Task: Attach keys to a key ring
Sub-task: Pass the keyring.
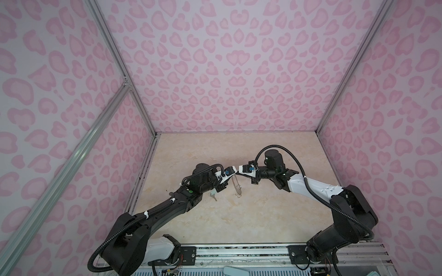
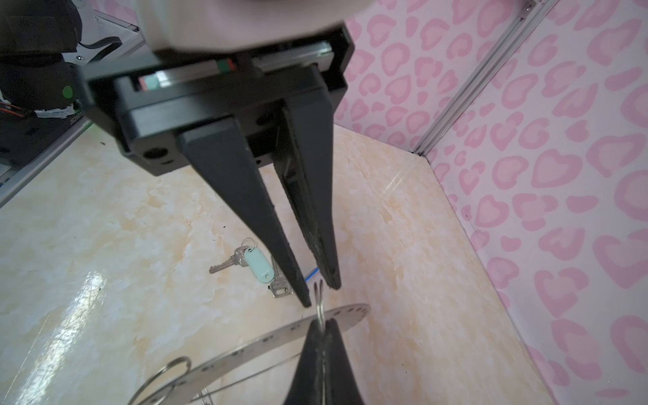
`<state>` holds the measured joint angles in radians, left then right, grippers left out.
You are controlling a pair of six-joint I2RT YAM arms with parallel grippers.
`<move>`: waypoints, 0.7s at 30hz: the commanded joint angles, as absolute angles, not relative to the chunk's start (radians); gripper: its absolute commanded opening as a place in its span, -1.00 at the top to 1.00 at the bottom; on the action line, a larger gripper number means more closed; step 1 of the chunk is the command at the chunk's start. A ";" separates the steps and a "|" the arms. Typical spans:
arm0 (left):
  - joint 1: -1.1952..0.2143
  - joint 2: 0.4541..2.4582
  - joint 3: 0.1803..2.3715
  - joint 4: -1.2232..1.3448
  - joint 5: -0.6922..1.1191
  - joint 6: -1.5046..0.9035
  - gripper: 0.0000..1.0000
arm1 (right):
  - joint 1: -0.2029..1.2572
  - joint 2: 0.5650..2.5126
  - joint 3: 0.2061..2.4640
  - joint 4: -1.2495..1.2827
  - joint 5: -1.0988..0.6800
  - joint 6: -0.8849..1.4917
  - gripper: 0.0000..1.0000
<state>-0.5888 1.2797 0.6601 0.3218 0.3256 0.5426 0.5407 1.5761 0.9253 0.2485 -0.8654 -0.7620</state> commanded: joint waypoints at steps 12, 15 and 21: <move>-0.595 1.278 0.670 0.370 0.338 0.545 0.90 | 0.549 1.590 0.929 0.283 -0.885 -0.751 1.00; -0.595 1.272 0.673 0.353 0.343 0.547 0.93 | 0.548 1.587 0.924 0.287 -0.868 -0.744 1.00; -0.595 1.246 0.691 0.286 0.330 0.559 0.93 | 0.524 1.537 0.865 0.311 -0.789 -0.746 0.62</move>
